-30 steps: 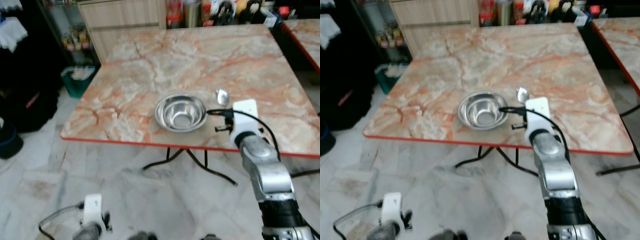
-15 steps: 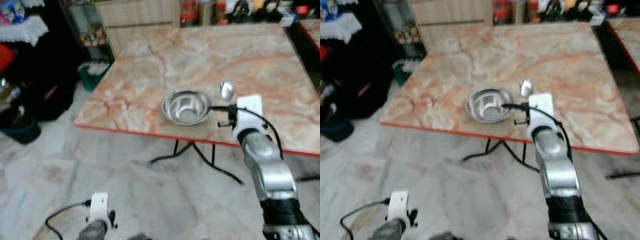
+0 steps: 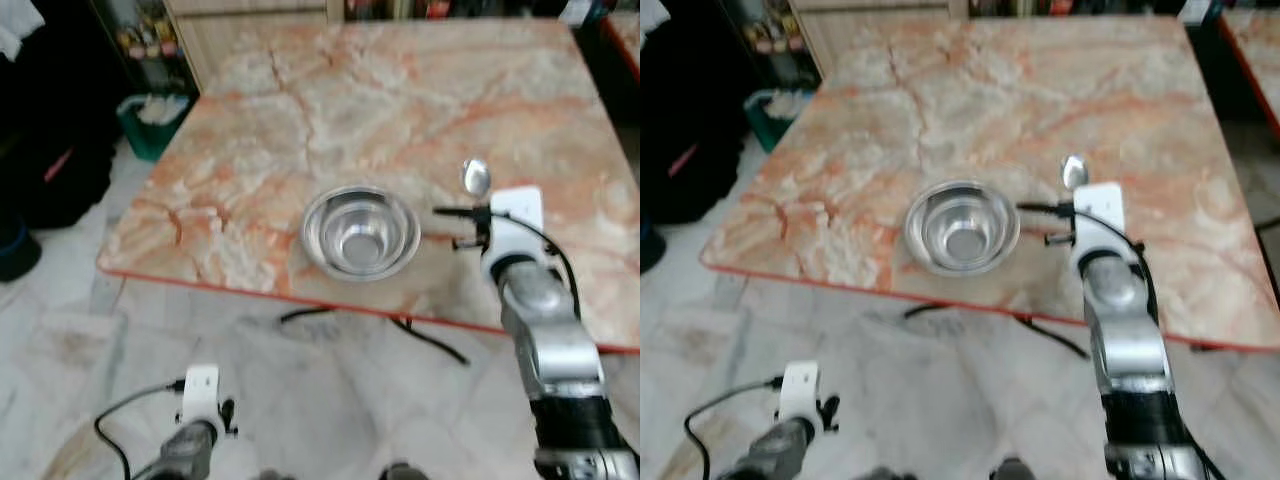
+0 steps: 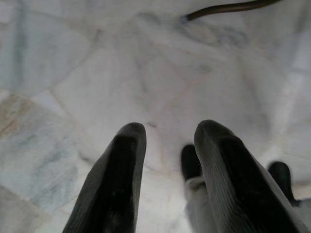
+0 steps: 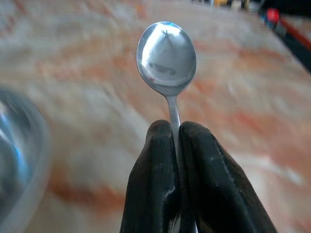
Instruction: Setting the table
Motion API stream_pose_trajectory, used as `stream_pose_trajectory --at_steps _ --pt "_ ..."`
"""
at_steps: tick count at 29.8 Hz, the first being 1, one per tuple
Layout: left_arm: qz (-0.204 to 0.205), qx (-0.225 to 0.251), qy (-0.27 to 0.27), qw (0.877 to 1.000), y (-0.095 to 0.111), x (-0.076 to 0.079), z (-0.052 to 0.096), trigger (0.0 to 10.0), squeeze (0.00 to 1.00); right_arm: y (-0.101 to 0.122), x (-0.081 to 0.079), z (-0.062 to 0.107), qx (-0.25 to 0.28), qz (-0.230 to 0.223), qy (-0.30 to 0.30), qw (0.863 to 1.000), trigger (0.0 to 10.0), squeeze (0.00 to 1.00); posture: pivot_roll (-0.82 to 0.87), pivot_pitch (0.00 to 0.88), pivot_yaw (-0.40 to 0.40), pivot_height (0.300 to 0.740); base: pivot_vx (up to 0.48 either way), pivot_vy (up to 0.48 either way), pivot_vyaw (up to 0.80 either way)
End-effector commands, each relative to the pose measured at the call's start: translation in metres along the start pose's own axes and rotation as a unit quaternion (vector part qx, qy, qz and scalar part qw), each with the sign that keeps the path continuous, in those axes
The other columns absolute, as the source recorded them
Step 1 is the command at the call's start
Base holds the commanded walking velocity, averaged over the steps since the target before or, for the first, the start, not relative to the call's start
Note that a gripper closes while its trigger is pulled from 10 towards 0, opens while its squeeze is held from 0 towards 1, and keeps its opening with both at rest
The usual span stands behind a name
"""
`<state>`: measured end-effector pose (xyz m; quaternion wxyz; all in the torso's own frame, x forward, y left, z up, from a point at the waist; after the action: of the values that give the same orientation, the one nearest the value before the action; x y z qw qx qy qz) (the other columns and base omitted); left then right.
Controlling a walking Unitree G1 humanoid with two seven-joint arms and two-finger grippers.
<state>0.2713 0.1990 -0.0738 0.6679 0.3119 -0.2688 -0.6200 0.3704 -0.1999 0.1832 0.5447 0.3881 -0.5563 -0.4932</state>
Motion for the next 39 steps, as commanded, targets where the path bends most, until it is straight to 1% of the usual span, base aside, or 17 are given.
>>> stream_pose_trajectory --at_steps 1,3,5,8,10,15,18,20,25,26,29,31,33,34,39 --pt "0.009 -0.018 0.013 1.000 -0.014 -0.009 0.003 10.0 0.00 0.008 -0.002 0.004 0.009 -0.003 0.001 1.000 10.0 0.00 -0.15 0.194 0.103 0.740 0.000 0.000 0.00" --pt "0.008 -0.019 0.012 1.000 -0.014 -0.008 0.003 10.0 0.00 0.009 -0.004 0.006 0.010 -0.004 0.005 1.000 10.0 0.00 -0.16 0.195 0.104 0.740 0.000 0.000 0.00" --pt "0.007 -0.018 0.011 1.000 -0.013 -0.007 0.003 10.0 0.00 0.007 -0.010 0.009 0.006 -0.003 0.018 1.000 10.0 0.00 -0.16 0.196 0.104 0.740 0.000 0.000 0.00" --pt "0.007 -0.018 0.009 1.000 -0.013 -0.006 0.003 10.0 0.00 0.001 -0.012 0.011 -0.006 -0.001 0.022 1.000 10.0 0.00 -0.15 0.196 0.103 0.740 0.000 0.000 0.00" --pt "0.008 -0.016 0.009 1.000 -0.012 -0.005 0.003 10.0 0.00 -0.007 -0.015 0.016 -0.024 -0.003 0.020 0.999 10.0 0.00 -0.15 0.194 0.101 0.740 0.000 0.000 0.00" --pt "0.008 -0.015 0.010 1.000 -0.011 -0.006 0.003 10.0 0.00 -0.006 -0.022 0.023 -0.029 -0.004 0.032 0.999 10.0 0.00 -0.15 0.195 0.103 0.740 0.000 0.000 0.00" --pt "0.008 -0.014 0.008 1.000 -0.011 -0.006 0.003 10.0 0.00 -0.010 -0.021 0.024 -0.036 -0.005 0.029 0.999 10.0 0.00 -0.15 0.195 0.103 0.740 0.000 0.000 0.00" --pt "0.008 -0.011 0.008 1.000 -0.009 -0.006 0.002 10.0 0.00 -0.018 -0.013 0.020 -0.049 -0.004 0.019 0.999 10.0 0.00 -0.15 0.194 0.104 0.740 0.000 0.000 0.00" --pt "0.008 -0.010 0.007 1.000 -0.008 -0.006 0.002 10.0 0.00 -0.020 -0.012 0.020 -0.056 -0.004 0.018 0.998 10.0 0.00 -0.15 0.194 0.104 0.740 0.000 0.000 0.00" --pt "0.008 -0.008 0.006 1.000 -0.007 -0.004 0.002 10.0 0.00 -0.028 -0.005 0.016 -0.069 0.002 0.006 0.998 10.0 0.00 -0.15 0.193 0.102 0.740 0.000 0.000 0.00" --pt "0.008 -0.007 0.005 1.000 -0.007 -0.002 0.002 10.0 0.00 -0.036 -0.002 0.014 -0.082 0.001 0.000 0.997 10.0 0.00 -0.15 0.195 0.103 0.740 0.000 0.000 0.00" --pt "0.008 -0.008 0.005 1.000 -0.007 -0.002 0.002 10.0 0.00 -0.037 -0.002 0.014 -0.084 0.000 0.000 0.996 10.0 0.00 -0.15 0.195 0.102 0.740 0.000 0.000 0.00" --pt "0.007 -0.007 0.005 1.000 -0.008 -0.003 0.002 10.0 0.00 -0.050 -0.009 0.015 -0.103 -0.016 0.011 0.995 10.0 0.00 -0.15 0.195 0.103 0.740 0.000 0.000 0.00" --pt "0.007 -0.007 0.005 1.000 -0.008 -0.004 0.002 10.0 0.00 -0.052 -0.010 0.015 -0.106 -0.018 0.011 0.994 10.0 0.00 -0.15 0.195 0.103 0.740 0.000 0.000 0.00" --pt "0.004 -0.005 0.005 1.000 -0.007 -0.007 0.002 10.0 0.00 -0.059 -0.017 0.017 -0.116 -0.025 0.017 0.993 10.0 0.00 -0.15 0.199 0.106 0.740 0.000 0.000 0.00"
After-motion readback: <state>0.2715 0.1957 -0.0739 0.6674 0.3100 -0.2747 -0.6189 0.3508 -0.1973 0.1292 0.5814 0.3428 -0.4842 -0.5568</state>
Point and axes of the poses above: a point about 5 cm out from each wrist's last joint towards the gripper, its own z axis pointing back from the gripper into the wrist, its own y axis along the axis of the wrist's last joint, x = y × z, the point moved 4 cm from there along -z, pointing out of the wrist towards the gripper, and after that the axes turned 1 degree about -z, right-handed, at the moved point
